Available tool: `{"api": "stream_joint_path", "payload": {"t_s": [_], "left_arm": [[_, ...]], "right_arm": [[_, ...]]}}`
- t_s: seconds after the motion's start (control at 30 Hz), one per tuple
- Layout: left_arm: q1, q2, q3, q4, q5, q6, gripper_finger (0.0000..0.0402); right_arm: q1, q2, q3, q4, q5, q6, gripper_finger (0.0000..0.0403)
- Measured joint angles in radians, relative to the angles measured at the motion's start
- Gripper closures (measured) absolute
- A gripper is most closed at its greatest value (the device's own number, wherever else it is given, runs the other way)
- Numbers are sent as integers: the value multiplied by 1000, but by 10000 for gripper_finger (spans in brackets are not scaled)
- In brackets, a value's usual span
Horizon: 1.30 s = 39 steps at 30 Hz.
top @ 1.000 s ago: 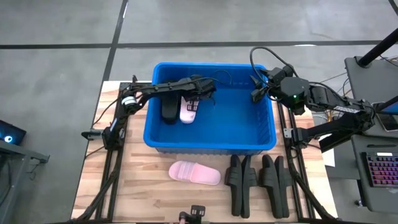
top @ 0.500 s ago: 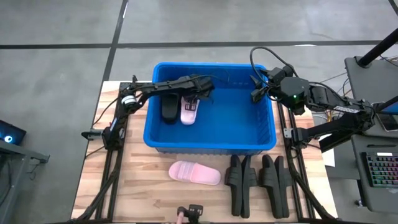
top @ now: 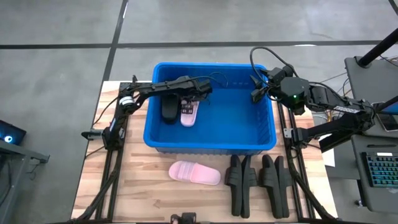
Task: Pick and place slides into bin
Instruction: Put the pink slipper into the blue container
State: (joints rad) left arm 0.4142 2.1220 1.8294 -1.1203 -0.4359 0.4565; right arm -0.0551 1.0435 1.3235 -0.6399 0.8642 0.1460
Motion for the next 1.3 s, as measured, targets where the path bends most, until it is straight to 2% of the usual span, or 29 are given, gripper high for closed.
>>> {"api": "stream_joint_path", "payload": {"t_s": [0.17,0.23,0.43,0.53,0.83,1.0,1.17,1.3], "left_arm": [[-51,-64,11,-98,49,-162,77],[-77,-110,13,-101,101,-223,77],[-168,-272,29,-14,311,-407,77],[-215,-354,29,52,382,-535,77],[-340,-489,24,181,392,-966,77],[-443,-485,23,179,392,-1135,77],[-593,-444,23,222,389,-1274,77],[-703,-414,22,220,330,-1444,77]], "right_arm": [[0,0,0,0,-8,37,197],[-1,0,0,0,-29,52,197],[0,0,0,-6,-34,23,197],[0,0,0,-8,-34,-18,197],[0,0,0,-23,-34,-54,197],[0,0,-1,-60,-34,-96,197],[0,0,-2,-114,-34,-91,197],[0,0,-2,-123,-34,-94,197]]}}
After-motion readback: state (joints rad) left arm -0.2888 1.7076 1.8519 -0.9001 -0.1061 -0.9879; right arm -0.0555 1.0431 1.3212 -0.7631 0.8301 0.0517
